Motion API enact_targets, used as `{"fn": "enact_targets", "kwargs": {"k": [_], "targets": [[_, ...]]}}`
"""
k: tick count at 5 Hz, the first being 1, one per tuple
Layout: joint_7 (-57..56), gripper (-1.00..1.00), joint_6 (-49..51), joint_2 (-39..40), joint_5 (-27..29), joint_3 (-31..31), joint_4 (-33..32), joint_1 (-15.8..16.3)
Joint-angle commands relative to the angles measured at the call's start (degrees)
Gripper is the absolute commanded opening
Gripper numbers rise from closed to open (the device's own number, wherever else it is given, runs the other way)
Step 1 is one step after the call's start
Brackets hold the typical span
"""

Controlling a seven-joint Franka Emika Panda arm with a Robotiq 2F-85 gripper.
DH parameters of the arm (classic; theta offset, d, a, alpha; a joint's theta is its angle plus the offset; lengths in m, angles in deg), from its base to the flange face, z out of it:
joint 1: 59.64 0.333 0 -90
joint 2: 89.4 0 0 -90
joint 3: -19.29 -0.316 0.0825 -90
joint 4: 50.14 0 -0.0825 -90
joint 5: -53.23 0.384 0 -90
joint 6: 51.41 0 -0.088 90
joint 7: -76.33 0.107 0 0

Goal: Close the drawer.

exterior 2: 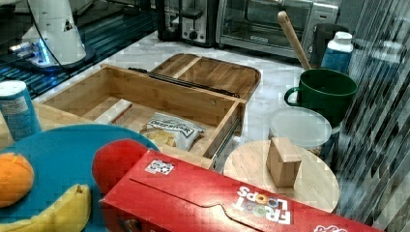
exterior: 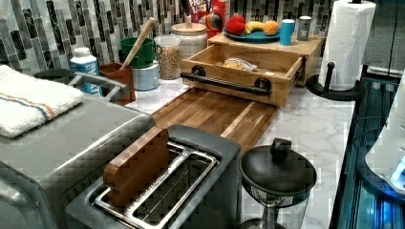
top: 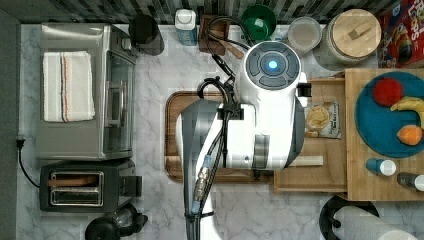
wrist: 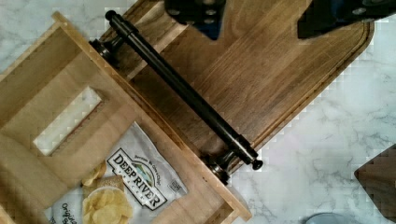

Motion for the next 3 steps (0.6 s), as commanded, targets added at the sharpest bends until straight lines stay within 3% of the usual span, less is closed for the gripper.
{"fn": "enact_targets", "kwargs": {"k": [1,2,3], "targets": [[-0.7,-1.0,-0.1,0.3,0.0,-0.2,0.0,-0.2],[-0.7,-1.0,-0.1,0.3,0.0,-0.2,0.0,-0.2],[-10.5,1.0,-7.6,-4.1,4.0,-0.6,-8.0,-0.5]]}}
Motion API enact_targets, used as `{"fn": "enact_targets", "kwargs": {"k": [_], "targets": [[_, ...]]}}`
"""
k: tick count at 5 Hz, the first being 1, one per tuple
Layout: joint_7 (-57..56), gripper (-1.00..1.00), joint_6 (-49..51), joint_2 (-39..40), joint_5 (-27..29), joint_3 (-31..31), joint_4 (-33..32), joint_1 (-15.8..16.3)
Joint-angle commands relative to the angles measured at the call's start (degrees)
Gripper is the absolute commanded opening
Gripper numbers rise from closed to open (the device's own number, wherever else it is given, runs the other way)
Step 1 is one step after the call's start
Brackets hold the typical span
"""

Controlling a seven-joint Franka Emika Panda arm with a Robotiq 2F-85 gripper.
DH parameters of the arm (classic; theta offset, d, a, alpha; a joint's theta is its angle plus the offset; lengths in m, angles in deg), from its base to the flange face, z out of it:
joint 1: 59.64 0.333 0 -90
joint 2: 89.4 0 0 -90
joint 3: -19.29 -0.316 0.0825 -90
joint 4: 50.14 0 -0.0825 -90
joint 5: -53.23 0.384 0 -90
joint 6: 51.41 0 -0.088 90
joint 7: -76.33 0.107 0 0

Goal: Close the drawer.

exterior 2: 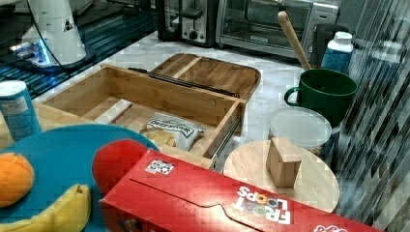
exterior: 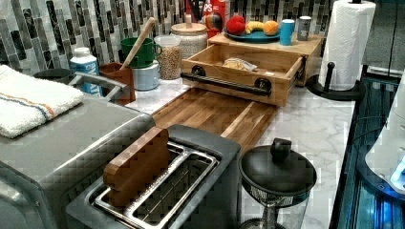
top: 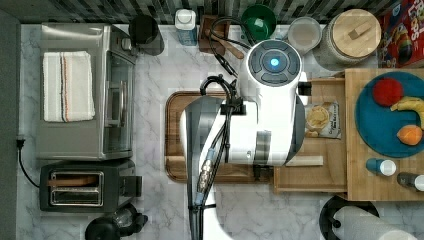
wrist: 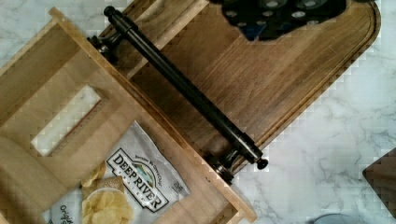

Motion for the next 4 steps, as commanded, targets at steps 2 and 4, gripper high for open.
{"fn": "enact_targets", "kwargs": {"k": [2,4], "targets": [[-27.7,1.0,-7.5,-5.3,3.4,-2.8,-10.3,1.5],[-46.6,1.0,-5.6,-3.8,0.5,-4.7,-9.9,2.0]]}}
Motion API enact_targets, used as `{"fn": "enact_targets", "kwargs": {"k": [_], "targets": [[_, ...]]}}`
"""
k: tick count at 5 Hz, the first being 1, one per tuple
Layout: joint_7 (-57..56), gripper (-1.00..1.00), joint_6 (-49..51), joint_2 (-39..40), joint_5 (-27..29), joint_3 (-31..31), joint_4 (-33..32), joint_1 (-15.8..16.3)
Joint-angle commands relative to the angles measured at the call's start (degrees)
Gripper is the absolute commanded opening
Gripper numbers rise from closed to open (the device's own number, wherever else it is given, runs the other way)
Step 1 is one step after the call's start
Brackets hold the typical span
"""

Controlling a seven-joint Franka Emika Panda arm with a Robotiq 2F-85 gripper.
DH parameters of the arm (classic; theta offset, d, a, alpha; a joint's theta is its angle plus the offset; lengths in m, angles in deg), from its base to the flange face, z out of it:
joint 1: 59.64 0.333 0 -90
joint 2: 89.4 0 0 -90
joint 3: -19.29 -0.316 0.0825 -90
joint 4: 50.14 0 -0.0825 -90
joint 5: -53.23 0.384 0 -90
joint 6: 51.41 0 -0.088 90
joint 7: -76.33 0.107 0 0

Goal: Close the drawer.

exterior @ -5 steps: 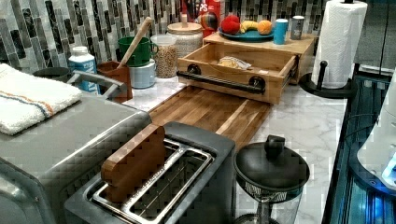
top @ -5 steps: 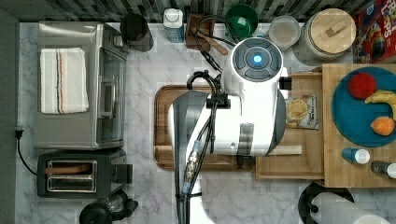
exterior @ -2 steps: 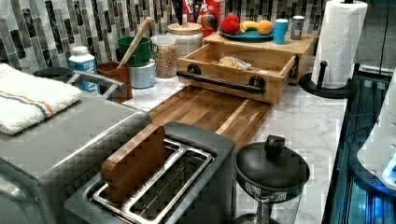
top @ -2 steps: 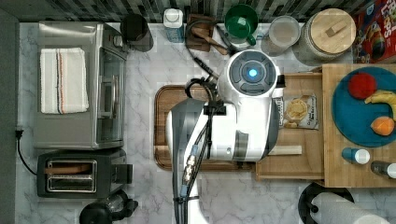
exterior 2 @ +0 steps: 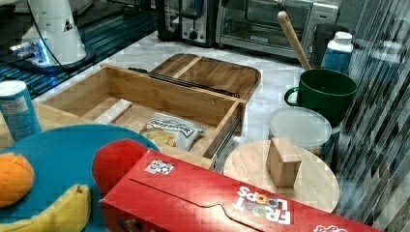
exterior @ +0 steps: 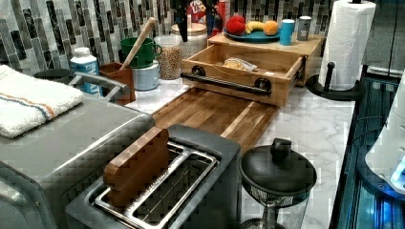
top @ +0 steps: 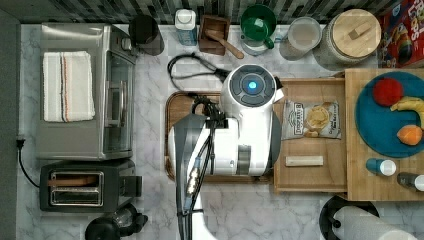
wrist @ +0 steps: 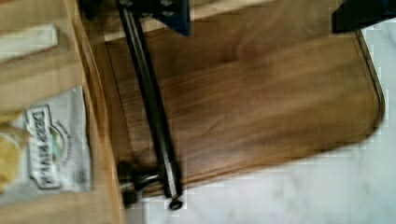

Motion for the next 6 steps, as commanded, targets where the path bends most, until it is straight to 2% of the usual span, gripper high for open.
{"fn": "enact_targets", "kwargs": {"k": [1,4,6], "targets": [[-18.2,-1.0,-3.4,-2.3,-1.7,-1.5,-3.3,1.5],[-17.4,-1.0,-17.0,0.9,-3.8,-2.5,-12.1,1.3],[-18.0,-1.0,-21.4,5.1,-1.0,-2.5,-14.4,0.8]]}}
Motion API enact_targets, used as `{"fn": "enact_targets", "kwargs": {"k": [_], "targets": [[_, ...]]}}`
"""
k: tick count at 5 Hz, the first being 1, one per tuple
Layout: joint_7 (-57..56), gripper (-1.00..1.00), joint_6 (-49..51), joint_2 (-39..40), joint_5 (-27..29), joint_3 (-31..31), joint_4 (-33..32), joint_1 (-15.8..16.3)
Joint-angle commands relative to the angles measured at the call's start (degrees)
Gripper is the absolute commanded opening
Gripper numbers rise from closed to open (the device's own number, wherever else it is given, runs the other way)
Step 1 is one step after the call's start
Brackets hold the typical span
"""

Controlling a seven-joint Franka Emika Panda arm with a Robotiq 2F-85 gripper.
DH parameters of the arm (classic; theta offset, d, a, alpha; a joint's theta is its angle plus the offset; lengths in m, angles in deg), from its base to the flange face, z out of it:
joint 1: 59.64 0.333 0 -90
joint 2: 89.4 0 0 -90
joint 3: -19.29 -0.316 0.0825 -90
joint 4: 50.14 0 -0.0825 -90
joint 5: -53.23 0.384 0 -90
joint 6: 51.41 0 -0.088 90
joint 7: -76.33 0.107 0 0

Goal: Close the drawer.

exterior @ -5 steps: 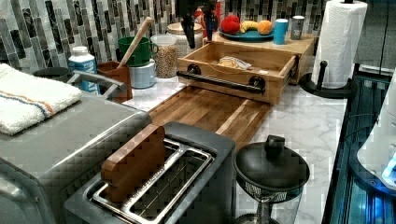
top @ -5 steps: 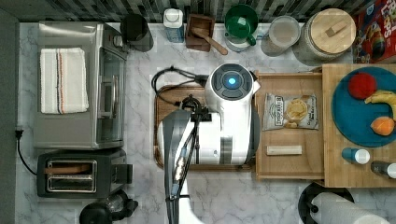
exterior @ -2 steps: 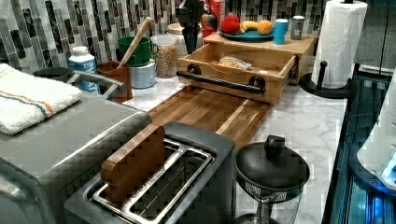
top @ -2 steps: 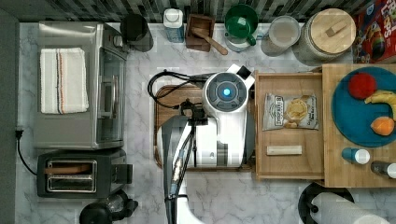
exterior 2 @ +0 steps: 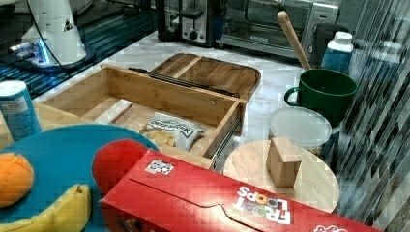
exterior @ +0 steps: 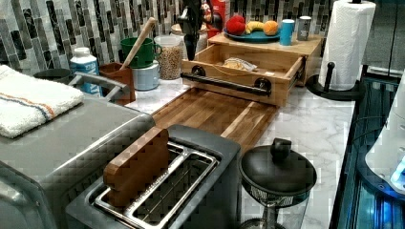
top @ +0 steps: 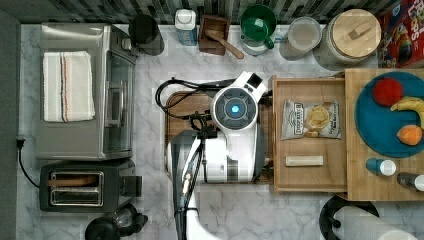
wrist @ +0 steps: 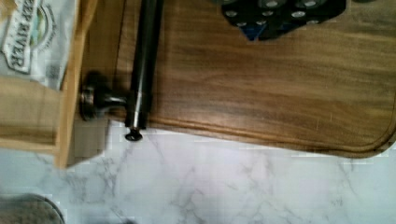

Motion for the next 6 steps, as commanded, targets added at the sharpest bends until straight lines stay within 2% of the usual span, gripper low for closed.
{"fn": "enact_targets", "kwargs": {"k": [1,2,4,6], "targets": [[-4.0,-1.0,-3.6,5.4,3.6,-0.7,-6.5,-0.1],[-3.5,-1.0,-7.0,4.6,2.4,-0.4,-9.3,-0.6],[-7.7,-1.0,-6.2,3.8,1.4,0.0,-7.7,-3.2],[-9.5,-1.0,-15.1,5.6,-1.1,1.3,-8.0,-5.9]]}}
